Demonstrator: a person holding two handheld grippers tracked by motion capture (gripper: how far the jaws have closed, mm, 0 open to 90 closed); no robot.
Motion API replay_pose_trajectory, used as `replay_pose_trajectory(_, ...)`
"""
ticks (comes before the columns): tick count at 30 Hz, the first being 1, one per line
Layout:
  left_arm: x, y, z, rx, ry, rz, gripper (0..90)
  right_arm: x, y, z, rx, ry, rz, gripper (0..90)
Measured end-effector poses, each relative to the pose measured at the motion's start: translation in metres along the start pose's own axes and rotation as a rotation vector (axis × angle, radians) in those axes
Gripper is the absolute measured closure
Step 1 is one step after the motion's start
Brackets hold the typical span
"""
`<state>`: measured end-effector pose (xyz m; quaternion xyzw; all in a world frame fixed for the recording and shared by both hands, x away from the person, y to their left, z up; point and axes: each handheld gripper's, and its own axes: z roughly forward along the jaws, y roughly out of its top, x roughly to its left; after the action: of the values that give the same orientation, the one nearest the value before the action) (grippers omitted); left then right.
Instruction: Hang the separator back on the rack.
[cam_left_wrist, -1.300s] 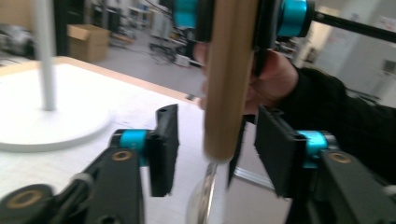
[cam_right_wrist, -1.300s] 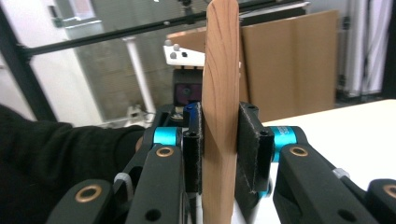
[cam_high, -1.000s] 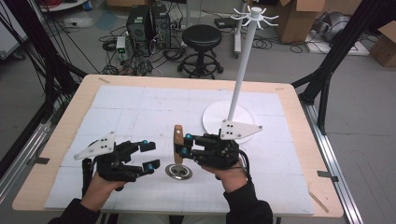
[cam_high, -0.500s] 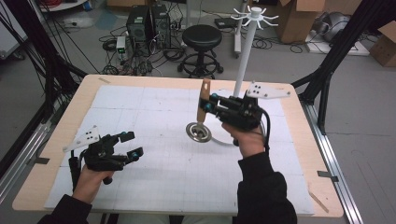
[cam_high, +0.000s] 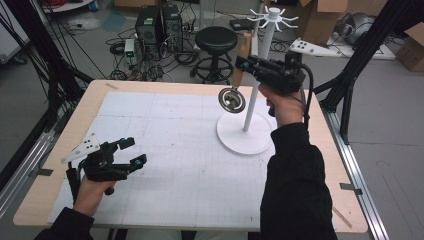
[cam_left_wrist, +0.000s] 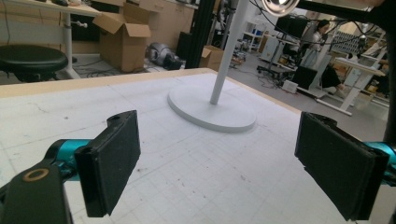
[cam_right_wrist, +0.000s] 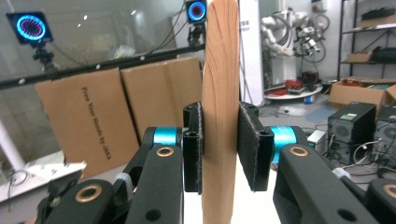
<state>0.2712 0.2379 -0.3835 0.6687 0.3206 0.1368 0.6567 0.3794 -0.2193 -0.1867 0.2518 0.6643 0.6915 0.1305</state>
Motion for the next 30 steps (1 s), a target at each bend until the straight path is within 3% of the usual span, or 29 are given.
replay_pose_trajectory(7, 0.003, 0.000, -0.003, -0.008, 0.005, -0.007, 14.9, -0.011, 0.016, -0.004, -0.020, -0.040, 0.008, 72.9)
replay_pose_trajectory(15, 0.001, 0.000, -0.003, -0.010, 0.001, -0.004, 15.5, -0.023, 0.013, -0.007, -0.016, -0.102, 0.045, 72.8)
replay_pose_trajectory(23, 0.003, -0.001, -0.004, -0.002, 0.012, -0.001, 15.5, -0.023, 0.010, -0.010, 0.009, -0.147, 0.035, 71.1)
replay_pose_trajectory(28, 0.006, -0.002, -0.006, -0.011, 0.021, -0.010, 15.5, -0.019, 0.002, -0.017, 0.004, -0.203, 0.009, 42.3)
replay_pose_trajectory(30, 0.007, -0.002, -0.007, -0.018, 0.026, -0.010, 15.5, -0.017, -0.004, -0.022, 0.004, -0.204, 0.001, 40.3)
